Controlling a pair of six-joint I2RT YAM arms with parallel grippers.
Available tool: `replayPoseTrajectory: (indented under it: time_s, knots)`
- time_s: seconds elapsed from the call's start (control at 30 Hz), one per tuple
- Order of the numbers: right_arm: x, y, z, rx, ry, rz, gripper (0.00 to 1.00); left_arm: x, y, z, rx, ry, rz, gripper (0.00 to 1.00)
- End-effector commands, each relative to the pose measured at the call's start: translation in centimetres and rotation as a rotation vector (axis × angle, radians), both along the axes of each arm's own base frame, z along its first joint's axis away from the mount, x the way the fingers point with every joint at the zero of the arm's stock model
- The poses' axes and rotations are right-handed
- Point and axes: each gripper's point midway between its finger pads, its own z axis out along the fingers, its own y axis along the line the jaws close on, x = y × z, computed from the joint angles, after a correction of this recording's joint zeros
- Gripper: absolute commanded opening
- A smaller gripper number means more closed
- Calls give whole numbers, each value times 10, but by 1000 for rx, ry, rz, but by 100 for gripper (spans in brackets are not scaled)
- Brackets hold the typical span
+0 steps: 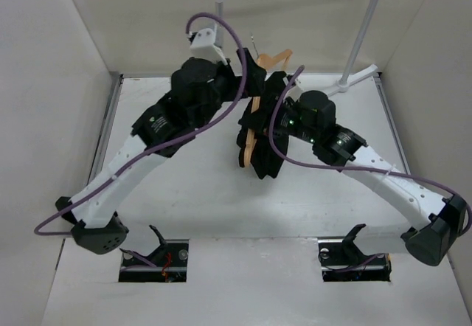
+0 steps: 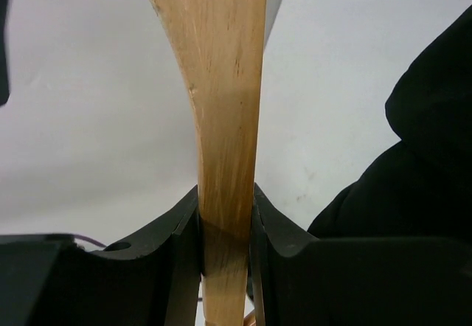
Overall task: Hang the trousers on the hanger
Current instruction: Place the hanger at the clothesline.
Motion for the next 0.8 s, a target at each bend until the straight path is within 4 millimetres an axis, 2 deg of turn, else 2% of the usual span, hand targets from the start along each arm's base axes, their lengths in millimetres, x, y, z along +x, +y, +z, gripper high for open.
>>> replayPoseTrajectory:
  time_s: [0.0, 0.07, 0.13, 0.23, 0.3, 0.43, 0.63, 0.77]
  knots:
    - [8, -8, 104, 193, -248, 1, 7, -29, 43, 83, -196, -164, 22, 100]
    - [19, -15, 113, 198, -261, -15, 7, -38, 60, 93, -232, -195, 40, 100]
    - [33, -22, 121, 201, -275, -35, 7, -44, 91, 96, -277, -224, 123, 100]
    - [60, -36, 135, 213, -294, -77, 7, -45, 138, 73, -303, -233, 295, 100]
    - [80, -48, 145, 215, -310, -116, 7, -43, 153, 45, -265, -197, 352, 100]
    - [119, -73, 156, 222, -318, -185, 7, -36, 160, -22, -156, -58, 386, 100]
    - [182, -106, 153, 239, -279, -270, 7, -32, 165, -125, -113, 154, 384, 100]
    - [211, -122, 151, 237, -277, -308, 7, -35, 178, -165, -129, 249, 412, 100]
